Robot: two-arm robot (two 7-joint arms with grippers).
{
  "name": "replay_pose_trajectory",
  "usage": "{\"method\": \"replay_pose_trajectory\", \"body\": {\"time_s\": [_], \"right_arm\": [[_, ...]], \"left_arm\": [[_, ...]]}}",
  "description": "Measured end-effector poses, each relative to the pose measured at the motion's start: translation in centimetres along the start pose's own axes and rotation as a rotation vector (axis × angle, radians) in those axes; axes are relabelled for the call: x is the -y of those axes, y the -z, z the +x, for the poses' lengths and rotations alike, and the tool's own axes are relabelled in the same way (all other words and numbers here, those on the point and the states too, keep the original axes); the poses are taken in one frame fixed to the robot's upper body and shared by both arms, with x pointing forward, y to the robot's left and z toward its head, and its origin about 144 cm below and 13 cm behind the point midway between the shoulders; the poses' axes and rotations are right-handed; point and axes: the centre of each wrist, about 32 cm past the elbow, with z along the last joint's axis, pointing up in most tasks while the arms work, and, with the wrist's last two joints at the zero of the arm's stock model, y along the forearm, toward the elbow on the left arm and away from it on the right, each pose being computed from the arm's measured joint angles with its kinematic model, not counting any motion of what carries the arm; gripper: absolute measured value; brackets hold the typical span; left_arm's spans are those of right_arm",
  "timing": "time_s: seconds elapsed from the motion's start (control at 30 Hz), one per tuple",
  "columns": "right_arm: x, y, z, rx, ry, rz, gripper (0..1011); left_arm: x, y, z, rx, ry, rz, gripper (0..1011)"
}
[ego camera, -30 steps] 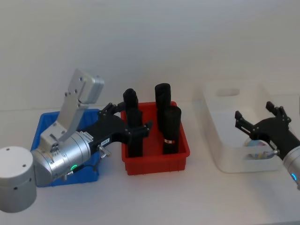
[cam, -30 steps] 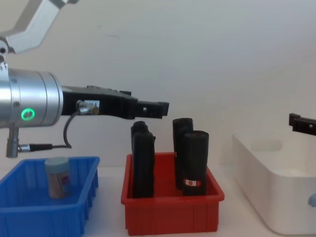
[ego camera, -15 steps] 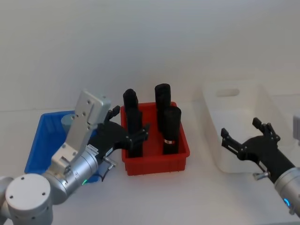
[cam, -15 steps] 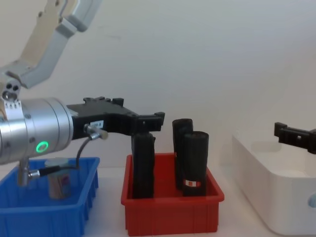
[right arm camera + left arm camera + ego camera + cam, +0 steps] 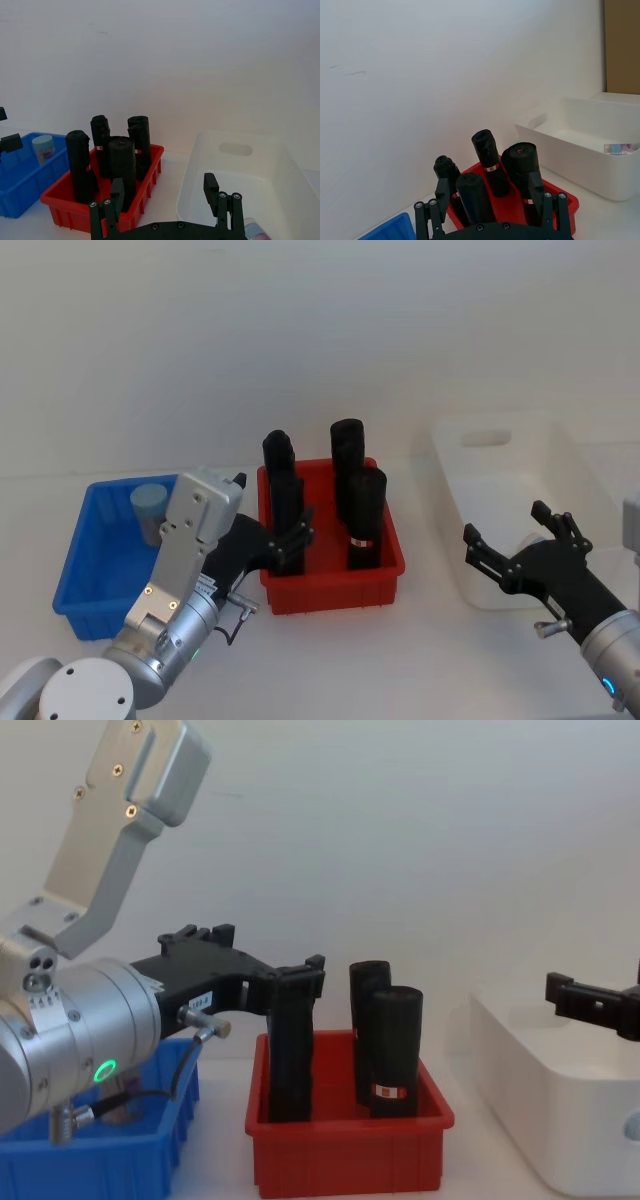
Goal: Pick the cotton swabs from the blue box and place them into the white box.
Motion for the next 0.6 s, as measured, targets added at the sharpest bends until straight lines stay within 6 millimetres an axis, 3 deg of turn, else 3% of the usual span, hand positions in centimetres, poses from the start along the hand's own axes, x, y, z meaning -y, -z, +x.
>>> {"method": "replay_pose_trajectory", "body": {"time_s": [0.6], "right_arm": [[0.00, -0.02, 0.02, 0.001, 0.000, 0.001, 1002]], "left_arm": [[-0.13, 0.25, -0.34, 0.003, -0.015, -0.011, 1004]]}}
